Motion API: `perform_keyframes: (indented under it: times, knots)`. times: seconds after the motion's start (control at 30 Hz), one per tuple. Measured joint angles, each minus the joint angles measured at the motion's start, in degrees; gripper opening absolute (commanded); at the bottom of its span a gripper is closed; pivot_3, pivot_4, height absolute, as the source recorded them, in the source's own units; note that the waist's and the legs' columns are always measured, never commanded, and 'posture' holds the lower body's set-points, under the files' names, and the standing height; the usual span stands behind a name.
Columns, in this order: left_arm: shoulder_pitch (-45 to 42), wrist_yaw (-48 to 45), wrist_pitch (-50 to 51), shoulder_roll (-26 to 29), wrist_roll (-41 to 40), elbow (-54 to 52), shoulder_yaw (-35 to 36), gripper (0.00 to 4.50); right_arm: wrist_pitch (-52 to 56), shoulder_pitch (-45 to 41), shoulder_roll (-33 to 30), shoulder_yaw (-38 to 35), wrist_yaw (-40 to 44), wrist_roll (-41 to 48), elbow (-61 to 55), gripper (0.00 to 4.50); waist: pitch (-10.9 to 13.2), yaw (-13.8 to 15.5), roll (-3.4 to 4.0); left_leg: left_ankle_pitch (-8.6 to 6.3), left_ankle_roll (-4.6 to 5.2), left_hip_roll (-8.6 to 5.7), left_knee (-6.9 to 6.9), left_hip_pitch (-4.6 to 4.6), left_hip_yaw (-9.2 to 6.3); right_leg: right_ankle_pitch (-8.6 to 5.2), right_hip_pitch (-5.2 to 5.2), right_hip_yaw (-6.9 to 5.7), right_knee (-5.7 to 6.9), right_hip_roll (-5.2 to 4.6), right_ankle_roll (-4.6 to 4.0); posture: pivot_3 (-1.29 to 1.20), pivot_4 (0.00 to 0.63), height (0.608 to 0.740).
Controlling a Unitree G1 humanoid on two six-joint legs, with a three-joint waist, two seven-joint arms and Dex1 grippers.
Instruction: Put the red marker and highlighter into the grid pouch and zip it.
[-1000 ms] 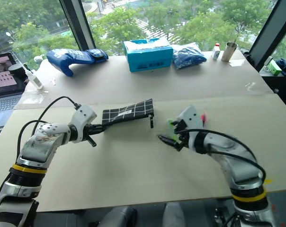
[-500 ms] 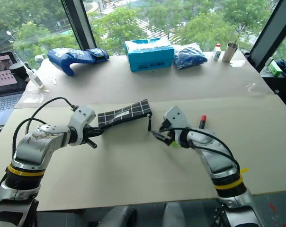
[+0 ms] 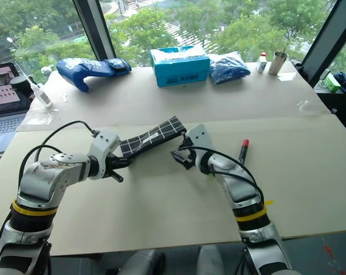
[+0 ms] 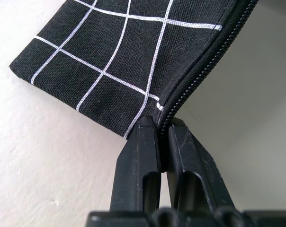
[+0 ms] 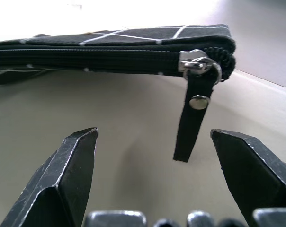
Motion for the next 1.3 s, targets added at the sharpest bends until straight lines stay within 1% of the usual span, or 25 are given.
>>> perform_keyframes:
  times: [0.13, 0.2, 0.23, 0.27, 0.33, 0.37, 0.4, 0.47, 0.53, 0.57, 0.6, 0.9, 1.03, 1.17, 1.3]
  knots:
    - [0.0, 0.45, 0.17, 0.0, -0.96, 0.0, 0.04, 0.0, -1.26, -0.47, 0.74, -1.27, -1.51, -0.89, 3.48, 4.21, 0.0, -0.09, 0.0, 0.0, 0.0, 0.01, -0.01, -0.02, 0.02, 0.0, -0.1, 0.04, 0.04, 0.01, 0.0, 0.0, 0.15, 0.74]
    - [0.0, 0.67, 0.17, 0.0, -1.14, 0.0, 0.04, 0.0, -2.15, -0.47, 0.74, -1.71, -1.34, -1.14, 4.11, 3.71, 0.0, -0.13, 0.0, 0.0, -0.01, 0.01, -0.01, -0.04, 0.05, 0.01, -0.14, 0.07, 0.08, 0.01, -0.01, 0.0, 0.15, 0.74]
    - [0.0, 0.75, 0.16, 0.01, -1.21, 0.0, 0.04, 0.0, -2.4, -0.48, 0.74, -1.76, -1.2, -1.13, 4.1, 3.53, 0.0, -0.12, 0.0, 0.0, -0.01, 0.01, -0.01, -0.04, 0.06, 0.01, -0.15, 0.08, 0.07, 0.01, -0.01, 0.0, 0.15, 0.74]
    - [0.0, 0.91, 0.15, 0.0, -1.35, 0.0, 0.04, 0.0, -2.68, -0.47, 0.73, -1.78, -0.72, -1.08, 4.07, 3.13, 0.0, -0.18, 0.0, 0.0, -0.01, 0.02, -0.01, -0.04, 0.07, 0.01, -0.15, 0.09, 0.06, 0.02, -0.01, 0.0, 0.15, 0.74]
    - [0.0, 1.13, 0.13, 0.0, -1.8, 0.0, 0.04, 0.0, -3.04, -0.47, 0.72, -1.77, 0.22, -0.91, 3.94, 2.45, 0.0, -0.25, 0.0, 0.0, -0.01, 0.02, -0.02, -0.04, 0.08, 0.01, -0.2, 0.12, 0.07, 0.03, -0.01, 0.0, 0.15, 0.74]
    - [0.0, 1.17, 0.12, -0.02, -1.92, 0.0, 0.04, 0.0, -3.18, -0.47, 0.73, -1.77, 0.6, -0.9, 3.84, 2.2, 0.0, -0.26, 0.0, 0.0, -0.01, 0.02, -0.02, -0.05, 0.09, 0.01, -0.21, 0.13, 0.07, 0.03, -0.01, 0.0, 0.15, 0.74]
    - [0.0, 1.26, 0.12, -0.08, -2.13, 0.0, 0.06, 0.0, -3.23, -0.48, 0.74, -1.78, 0.9, -0.91, 3.79, 1.78, 0.0, -0.26, 0.0, 0.0, -0.01, 0.02, -0.02, -0.05, 0.1, 0.01, -0.21, 0.13, 0.08, 0.03, -0.01, 0.0, 0.15, 0.74]
    - [0.0, 1.42, 0.12, -0.38, -2.5, 0.0, 0.06, 0.0, -3.26, -0.5, 0.87, -1.78, 1.01, -0.94, 3.79, 1.13, 0.0, -0.25, 0.0, 0.0, -0.01, 0.02, -0.01, -0.06, 0.11, 0.01, -0.22, 0.15, 0.08, 0.03, -0.01, 0.0, 0.15, 0.74]
    - [0.0, 1.65, 0.12, -0.44, -2.93, 0.0, 0.06, 0.0, -3.3, -0.65, 1.02, -1.78, 1.03, -0.99, 3.81, 0.38, 0.0, -0.25, 0.0, 0.0, -0.01, 0.02, -0.01, -0.06, 0.12, 0.01, -0.23, 0.16, 0.08, 0.03, -0.01, 0.0, 0.15, 0.74]
    - [0.0, 1.75, 0.12, -0.44, -3.01, 0.0, 0.06, 0.0, -3.33, -0.92, 1.1, -1.78, 1.0, -1.07, 3.96, 0.13, 0.0, -0.25, 0.0, 0.0, -0.01, 0.01, -0.01, -0.06, 0.13, 0.01, -0.24, 0.17, 0.08, 0.03, -0.01, 0.0, 0.15, 0.74]
    - [0.0, 1.86, 0.12, -0.45, -3.06, 0.0, 0.06, 0.0, -3.41, -1.47, 1.28, -1.78, 0.96, -1.22, 4.27, 0.05, 0.0, -0.3, 0.0, 0.0, -0.01, 0.02, -0.01, -0.06, 0.15, 0.01, -0.25, 0.19, 0.09, 0.03, -0.01, 0.0, 0.15, 0.74]
    - [0.0, 2.65, 0.1, -0.78, -3.72, 0.0, 0.06, 0.0, -3.69, -2.34, 1.17, -1.45, 3.96, -1.37, 3.39, 0.05, 0.0, -0.32, 0.0, 0.0, -0.01, 0.01, -0.01, -0.07, 0.21, 0.01, -0.31, 0.26, 0.1, 0.04, -0.01, 0.0, 0.15, 0.74]
    - [0.0, 2.99, -0.07, -0.93, -4.06, 0.13, 0.06, 0.0, -2.37, -1.55, -0.48, 2.45, 7.65, -1.53, -0.57, 0.05, 0.0, -0.41, 0.0, 0.0, -0.01, 0.03, -0.01, -0.08, 0.23, 0.01, -0.36, 0.29, 0.13, 0.06, -0.01, 0.0, 0.15, 0.74]
    - [-0.02, 3.41, -0.09, -1.32, -4.17, 0.45, 0.06, 0.0, -2.21, -1.19, 0.35, 7.01, 8.03, -3.42, -1.09, 0.05, 0.0, -0.52, 0.0, 0.0, -0.01, 0.03, 0.0, -0.08, 0.26, 0.01, -0.38, 0.34, 0.14, 0.07, -0.01, 0.0, 0.15, 0.74]
    - [-0.02, 3.44, -0.09, -1.29, -4.2, 0.45, 0.06, 0.0, -2.2, -1.4, 1.97, 7.42, 7.08, -4.05, -0.33, 0.05, 0.0, -0.49, 0.0, 0.0, -0.01, 0.02, 0.0, -0.08, 0.28, 0.01, -0.39, 0.36, 0.14, 0.07, -0.02, 0.0, 0.15, 0.74]
